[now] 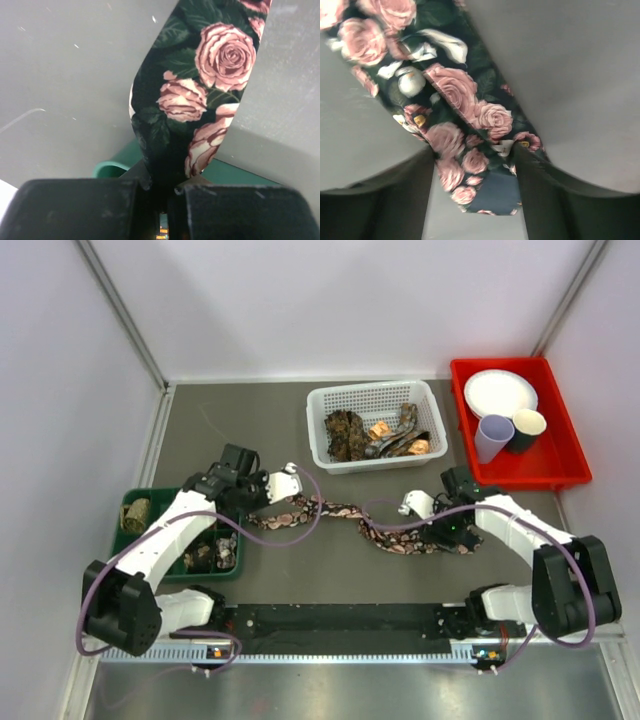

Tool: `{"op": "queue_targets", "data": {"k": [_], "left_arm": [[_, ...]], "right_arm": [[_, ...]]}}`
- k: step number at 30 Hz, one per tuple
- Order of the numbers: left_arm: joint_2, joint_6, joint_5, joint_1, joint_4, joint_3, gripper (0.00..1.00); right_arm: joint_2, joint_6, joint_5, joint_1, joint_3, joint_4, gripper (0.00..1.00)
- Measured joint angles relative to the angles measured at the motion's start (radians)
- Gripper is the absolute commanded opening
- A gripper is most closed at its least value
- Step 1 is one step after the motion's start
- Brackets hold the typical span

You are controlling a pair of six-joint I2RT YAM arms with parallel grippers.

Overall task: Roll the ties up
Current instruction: Place the tie at the center of the board, then flatten out the tie at the center of the board.

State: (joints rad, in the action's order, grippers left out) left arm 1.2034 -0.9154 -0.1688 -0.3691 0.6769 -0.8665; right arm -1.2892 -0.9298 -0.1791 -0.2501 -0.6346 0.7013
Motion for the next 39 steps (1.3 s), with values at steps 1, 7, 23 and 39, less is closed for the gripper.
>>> {"op": "queue_targets", "data": {"k": [1, 7, 23, 39], "left_arm": [[0.004, 0.000, -0.006, 0.000, 0.000, -0.010, 0.00], [0.019, -0.008, -0.118, 0.000, 0.019, -0.064, 0.00], [0.227, 0.135, -0.249, -0.251, -0.146, -0.048, 0.00], [0.305, 0.011, -0.072, -0.246, -0.159, 0.025, 0.15]], "right_arm": [[-0.004, -0.003, 0.005, 0.007, 0.001, -0.013, 0.40], [-0.029, -0.057, 0.061, 0.155, -0.006, -0.100, 0.20], [-0.090, -0.540, 0.146, 0.733, -0.068, -0.011, 0.60], [-0.113, -0.535, 0.106, 0.791, -0.164, 0.129, 0.65]]}}
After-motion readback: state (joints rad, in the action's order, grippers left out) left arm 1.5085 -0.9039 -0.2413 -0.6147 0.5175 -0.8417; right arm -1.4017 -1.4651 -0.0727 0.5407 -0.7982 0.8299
